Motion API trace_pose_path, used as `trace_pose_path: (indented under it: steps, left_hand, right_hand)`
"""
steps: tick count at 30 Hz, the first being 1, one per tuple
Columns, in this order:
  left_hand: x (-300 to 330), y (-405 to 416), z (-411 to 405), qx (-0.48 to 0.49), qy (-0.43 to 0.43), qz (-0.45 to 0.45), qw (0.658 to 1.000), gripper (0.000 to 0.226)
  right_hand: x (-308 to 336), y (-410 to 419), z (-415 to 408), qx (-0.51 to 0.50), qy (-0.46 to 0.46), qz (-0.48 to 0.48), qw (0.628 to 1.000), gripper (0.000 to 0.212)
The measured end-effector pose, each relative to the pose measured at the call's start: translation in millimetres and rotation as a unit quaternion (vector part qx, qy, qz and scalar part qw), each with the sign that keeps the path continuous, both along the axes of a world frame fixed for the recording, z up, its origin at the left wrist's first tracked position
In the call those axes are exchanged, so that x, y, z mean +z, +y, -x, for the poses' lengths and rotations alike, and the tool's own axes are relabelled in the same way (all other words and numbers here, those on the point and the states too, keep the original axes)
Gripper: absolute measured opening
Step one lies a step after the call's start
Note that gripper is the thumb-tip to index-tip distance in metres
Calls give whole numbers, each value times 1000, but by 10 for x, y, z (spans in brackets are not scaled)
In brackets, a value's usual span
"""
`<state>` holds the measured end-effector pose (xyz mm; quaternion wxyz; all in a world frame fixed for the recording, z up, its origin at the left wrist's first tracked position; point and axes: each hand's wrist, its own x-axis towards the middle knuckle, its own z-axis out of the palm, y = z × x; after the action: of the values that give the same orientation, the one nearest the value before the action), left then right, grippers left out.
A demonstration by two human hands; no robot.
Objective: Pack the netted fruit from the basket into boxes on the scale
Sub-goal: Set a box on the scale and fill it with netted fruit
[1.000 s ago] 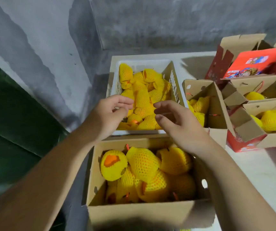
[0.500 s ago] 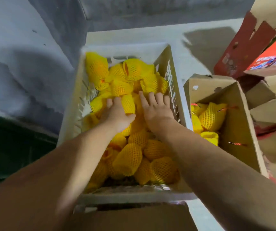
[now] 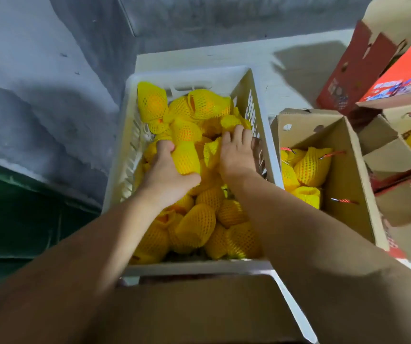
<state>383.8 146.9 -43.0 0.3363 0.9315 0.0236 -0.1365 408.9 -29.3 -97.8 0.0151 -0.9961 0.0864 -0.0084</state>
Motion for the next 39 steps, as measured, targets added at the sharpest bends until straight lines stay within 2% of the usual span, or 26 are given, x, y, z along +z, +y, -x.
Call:
trace_pose_path:
  steps: [3,5,7,9,12,14,16,18,21,23,26,29,31,32,33,36,39]
  left_hand:
    - [410,283,370,89,52,125,987,84]
    - [671,471,672,112,83,196,971,82]
    - [919,635,997,120,89,263,953,80]
    - [1140,782,1339,124,80,348,926,72]
    - [1400,1001,1913,143,56,478,865,50]
    - [1502,1175,2346,131,49,551,823,37]
    - [1548,1364,2791,140,75,613,774,40]
    - [1562,1561,3263,161,113,639,744,53]
    - [1487,1685,3651,181,148,627,743,66]
    - [1471,1794,3893,202,149,619,745,69]
    - [1463,1936,4171,222,148,625,734,62]
    - [1482,2075,4358,207,149,649,716,40]
    - [1495,2170,4440,195,146,667,704,37]
    - [1504,2206,4473,192,141,670,703,39]
    - [1516,2231,4506,190,135,667,708,38]
    - [1519,2259,4601,176,108,654,728,46]
    - [1497,2268,4684,117,74,650,747,59]
  right_hand:
    - [170,46,301,-31,-63,-111,991,44]
    - [348,69,570,14,-86,-174,981,71]
    - [642,82,833,79,-78,-312,943,78]
    - [1039,140,1139,120,-51,-438,890,71]
    - [1713,365,1709,164,-68,-471,864,69]
    - [2060,596,2209,206,-74,-505,835,62]
    - [2229,853,2753,250,-66,-553,792,40]
    - [2229,1195,3354,258,-47,-578,773,25]
    - [2032,1500,3883,185,-65,-607,770,47]
    - [1907,1633,4093,121,-79,-594,792,63]
    - [1908,1709,4180,56,-86,-488,866,81]
    - [2020,1708,4220,70,19,-379,923,109]
    - [2072,1674,4296,63,34,-267,961,97]
    - [2097,1672,4359,47,3,-263,964,84]
    - [2122,1697,4445,26,-35,-313,949,71]
    - [2145,1898,4779,-4,-105,-516,850,45]
    - [2176,2187,5092,49,-17,-618,784,49]
